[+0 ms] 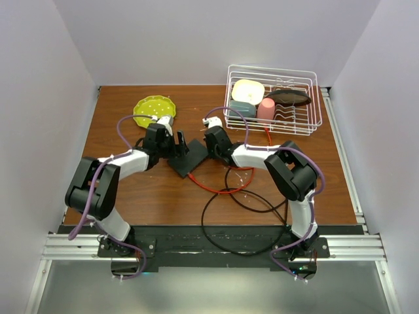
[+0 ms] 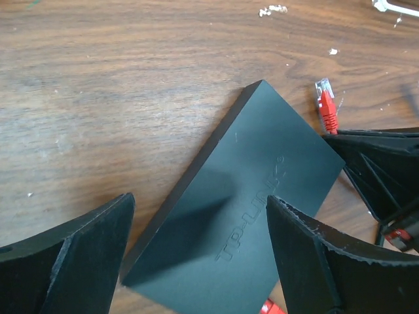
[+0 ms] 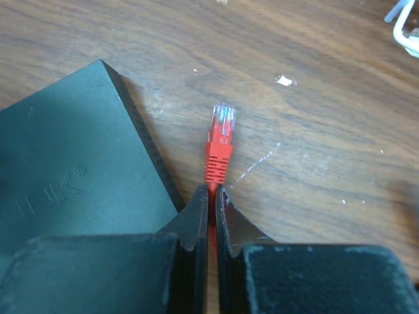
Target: Insert the plug into the switch port
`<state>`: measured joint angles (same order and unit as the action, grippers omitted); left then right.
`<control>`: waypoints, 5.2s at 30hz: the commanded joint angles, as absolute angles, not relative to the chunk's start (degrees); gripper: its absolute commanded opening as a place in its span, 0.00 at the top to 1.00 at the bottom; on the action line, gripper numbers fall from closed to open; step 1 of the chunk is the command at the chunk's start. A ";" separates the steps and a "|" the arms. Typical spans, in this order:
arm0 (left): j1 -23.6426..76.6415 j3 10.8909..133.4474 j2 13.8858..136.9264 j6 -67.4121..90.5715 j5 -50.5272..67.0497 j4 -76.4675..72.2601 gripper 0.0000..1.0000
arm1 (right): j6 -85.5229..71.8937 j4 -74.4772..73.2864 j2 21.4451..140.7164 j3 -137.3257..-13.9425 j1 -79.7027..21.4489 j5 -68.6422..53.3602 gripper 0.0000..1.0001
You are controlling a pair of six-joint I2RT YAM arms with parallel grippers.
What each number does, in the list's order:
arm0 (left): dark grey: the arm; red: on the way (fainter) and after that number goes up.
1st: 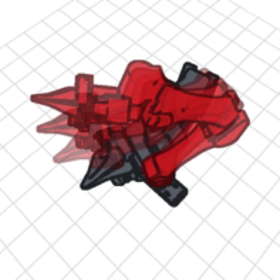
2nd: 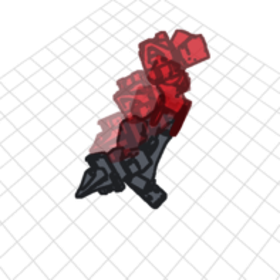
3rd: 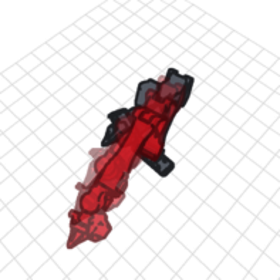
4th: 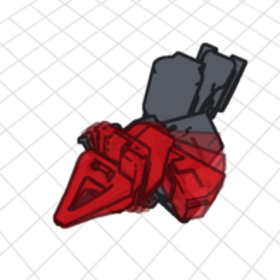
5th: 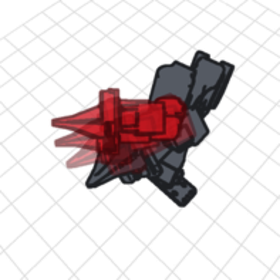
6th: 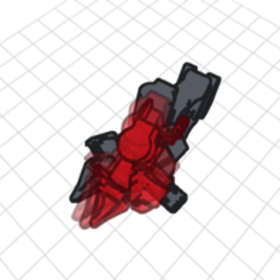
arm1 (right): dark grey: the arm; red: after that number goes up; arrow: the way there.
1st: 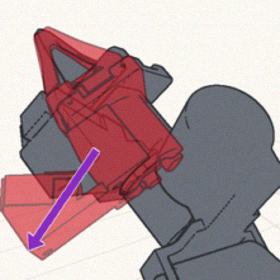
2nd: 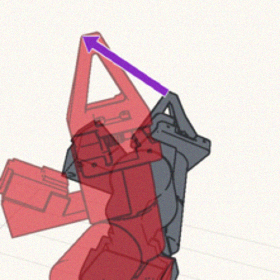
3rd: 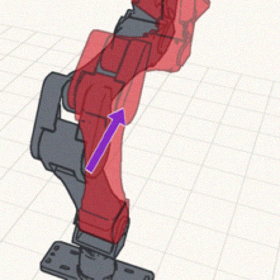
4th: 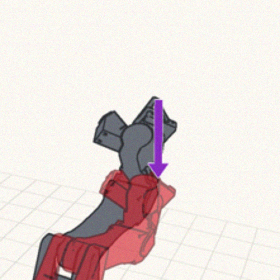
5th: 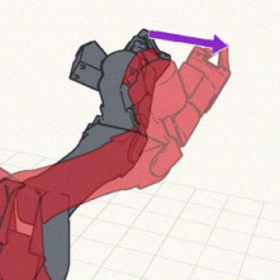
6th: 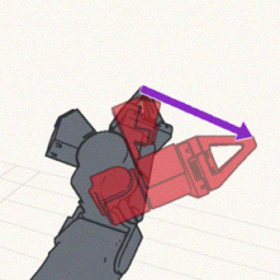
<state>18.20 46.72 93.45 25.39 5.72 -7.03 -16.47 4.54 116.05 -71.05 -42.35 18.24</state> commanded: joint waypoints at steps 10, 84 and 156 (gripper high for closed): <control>18.54 43.07 98.00 24.96 13.45 -9.60 0.21 | -17.58 6.33 115.58 -69.79 -43.42 6.07 1.00; 18.54 31.91 90.88 21.01 17.31 -12.39 0.22 | -6.24 3.69 102.57 -55.20 -66.71 23.20 1.00; 18.63 34.01 95.27 20.57 20.57 -12.13 0.24 | -9.93 13.71 106.52 -55.63 -73.65 34.54 1.00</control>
<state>18.15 35.44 92.38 21.37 18.90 -19.79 -9.56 9.10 106.34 -54.04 -72.73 34.00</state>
